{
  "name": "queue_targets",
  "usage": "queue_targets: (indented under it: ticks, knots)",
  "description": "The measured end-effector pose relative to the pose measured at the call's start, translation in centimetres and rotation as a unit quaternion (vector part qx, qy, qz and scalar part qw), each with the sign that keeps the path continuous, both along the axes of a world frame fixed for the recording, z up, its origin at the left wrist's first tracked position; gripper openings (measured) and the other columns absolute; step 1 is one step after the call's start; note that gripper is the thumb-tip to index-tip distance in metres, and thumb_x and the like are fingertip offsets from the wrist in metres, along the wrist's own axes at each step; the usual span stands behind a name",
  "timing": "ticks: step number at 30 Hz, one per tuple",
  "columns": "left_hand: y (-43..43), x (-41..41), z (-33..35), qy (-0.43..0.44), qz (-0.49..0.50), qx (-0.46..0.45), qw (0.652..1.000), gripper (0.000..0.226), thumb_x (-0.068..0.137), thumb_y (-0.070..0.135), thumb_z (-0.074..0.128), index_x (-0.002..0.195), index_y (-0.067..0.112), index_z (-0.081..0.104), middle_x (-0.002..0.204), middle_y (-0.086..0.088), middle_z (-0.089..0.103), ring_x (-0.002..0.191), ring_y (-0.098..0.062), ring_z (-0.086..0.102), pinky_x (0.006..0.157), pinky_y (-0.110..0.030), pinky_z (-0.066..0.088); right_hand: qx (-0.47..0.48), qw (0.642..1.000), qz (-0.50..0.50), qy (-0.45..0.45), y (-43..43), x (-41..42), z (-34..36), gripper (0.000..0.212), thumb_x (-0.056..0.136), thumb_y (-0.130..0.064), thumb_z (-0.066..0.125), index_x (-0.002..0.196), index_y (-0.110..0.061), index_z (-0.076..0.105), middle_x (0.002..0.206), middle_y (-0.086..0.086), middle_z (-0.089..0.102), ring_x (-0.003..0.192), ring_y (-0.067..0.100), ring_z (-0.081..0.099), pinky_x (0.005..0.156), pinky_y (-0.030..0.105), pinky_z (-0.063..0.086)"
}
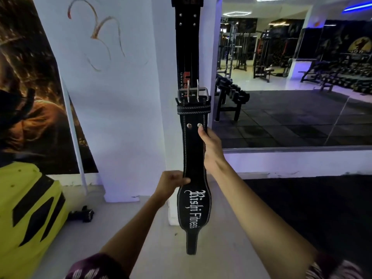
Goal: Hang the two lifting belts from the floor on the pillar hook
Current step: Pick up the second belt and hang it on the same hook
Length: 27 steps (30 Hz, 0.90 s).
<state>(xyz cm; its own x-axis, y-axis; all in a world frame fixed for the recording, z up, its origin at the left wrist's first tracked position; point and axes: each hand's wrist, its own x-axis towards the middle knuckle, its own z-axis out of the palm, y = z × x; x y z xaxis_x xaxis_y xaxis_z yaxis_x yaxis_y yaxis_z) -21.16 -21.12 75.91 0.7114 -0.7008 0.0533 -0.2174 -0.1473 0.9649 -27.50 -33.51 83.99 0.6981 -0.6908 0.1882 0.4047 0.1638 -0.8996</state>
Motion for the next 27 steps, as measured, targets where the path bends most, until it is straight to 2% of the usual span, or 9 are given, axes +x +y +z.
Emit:
queue_targets:
  ticks: [3, 5, 8, 13, 17, 20, 22, 24, 27]
  knots:
    - [0.2, 0.4, 0.9, -0.07, -0.014, 0.025, 0.997, 0.014, 0.069, 0.001, 0.075, 0.063, -0.005, 0.064, 0.063, -0.009, 0.059, 0.064, -0.017, 0.051, 0.066, -0.038, 0.047, -0.002, 1.0, 0.018, -0.001, -0.3, 0.0, 0.2, 0.028, 0.084, -0.033, 0.062, 0.108, -0.019, 0.067, 0.119, 0.007, 0.066, 0.121, 0.024, 0.055, 0.111, 0.046, 0.035]
    - [-0.7, 0.1, 4.8, -0.029, 0.016, -0.085, 0.996, 0.006, 0.075, -0.004, 0.07, 0.08, -0.007, 0.069, 0.071, -0.01, 0.066, 0.067, -0.017, 0.059, 0.07, -0.031, 0.051, -0.014, 1.0, 0.019, -0.005, -0.3, 0.0, 0.9, 0.022, 0.081, -0.037, 0.064, 0.098, -0.024, 0.07, 0.114, 0.005, 0.068, 0.121, 0.026, 0.055, 0.11, 0.048, 0.035]
    - [-1.7, 0.0, 9.4, 0.015, 0.039, -0.205, 0.978, 0.018, 0.077, -0.008, 0.067, 0.095, -0.004, 0.07, 0.076, -0.005, 0.073, 0.074, -0.018, 0.068, 0.077, -0.029, 0.057, -0.045, 0.999, 0.02, -0.011, -0.8, 0.0, 2.4, 0.017, 0.083, -0.035, 0.063, 0.095, -0.024, 0.069, 0.11, 0.003, 0.068, 0.116, 0.025, 0.058, 0.106, 0.044, 0.041]
    - [-2.6, 0.2, 12.6, 0.039, 0.068, -0.276, 0.958, 0.015, 0.078, -0.009, 0.065, 0.089, 0.0, 0.069, 0.063, 0.005, 0.073, 0.062, -0.011, 0.067, 0.066, -0.023, 0.055, -0.207, 0.977, -0.034, 0.028, -2.2, -1.0, 2.3, 0.022, 0.076, -0.012, 0.072, 0.078, 0.008, 0.061, 0.069, 0.009, 0.061, 0.067, 0.015, 0.059, 0.064, 0.026, 0.048]
    - [-2.9, 1.0, 14.7, 0.041, 0.068, -0.302, 0.95, 0.019, 0.078, -0.006, 0.067, 0.097, -0.006, 0.067, 0.066, 0.002, 0.074, 0.064, -0.015, 0.068, 0.07, -0.029, 0.056, -0.274, 0.947, -0.012, 0.168, -2.3, -3.1, -5.8, 0.035, 0.071, -0.012, 0.077, 0.049, -0.013, 0.049, 0.045, -0.011, 0.049, 0.046, 0.003, 0.043, 0.053, 0.02, 0.034]
    - [-2.9, 0.8, 14.6, 0.04, 0.063, -0.294, 0.953, 0.021, 0.079, -0.006, 0.065, 0.1, -0.007, 0.066, 0.06, 0.006, 0.072, 0.058, -0.007, 0.068, 0.058, -0.02, 0.054, -0.27, 0.941, 0.011, 0.203, -2.5, -4.2, -7.5, 0.022, 0.071, -0.014, 0.077, 0.056, -0.007, 0.062, 0.054, -0.001, 0.066, 0.051, 0.012, 0.06, 0.058, 0.025, 0.044]
    - [-2.9, 0.6, 14.7, 0.039, 0.062, -0.294, 0.953, 0.021, 0.08, -0.006, 0.065, 0.101, -0.009, 0.066, 0.061, 0.006, 0.072, 0.058, -0.007, 0.067, 0.058, -0.019, 0.053, -0.229, 0.964, 0.005, 0.137, -2.6, -3.6, -5.4, 0.017, 0.073, -0.006, 0.073, 0.078, 0.009, 0.067, 0.071, 0.013, 0.071, 0.065, 0.016, 0.068, 0.066, 0.021, 0.051]
    - [-3.1, 0.7, 15.0, 0.033, 0.061, -0.301, 0.951, 0.018, 0.08, -0.006, 0.065, 0.098, -0.006, 0.067, 0.064, 0.005, 0.073, 0.061, -0.01, 0.069, 0.062, -0.023, 0.055, -0.193, 0.976, 0.007, 0.098, -2.4, -3.5, -4.2, 0.013, 0.074, 0.001, 0.07, 0.083, 0.009, 0.065, 0.074, 0.01, 0.068, 0.064, 0.006, 0.067, 0.066, 0.017, 0.053]
    - [-3.0, 1.1, 15.1, 0.027, 0.06, -0.305, 0.95, 0.019, 0.08, -0.006, 0.064, 0.098, -0.006, 0.068, 0.065, 0.005, 0.074, 0.063, -0.012, 0.069, 0.068, -0.026, 0.058, -0.215, 0.955, 0.004, 0.206, -2.9, -4.8, -9.2, 0.016, 0.071, -0.008, 0.076, 0.075, 0.002, 0.065, 0.077, 0.022, 0.069, 0.075, 0.029, 0.07, 0.073, 0.044, 0.054]
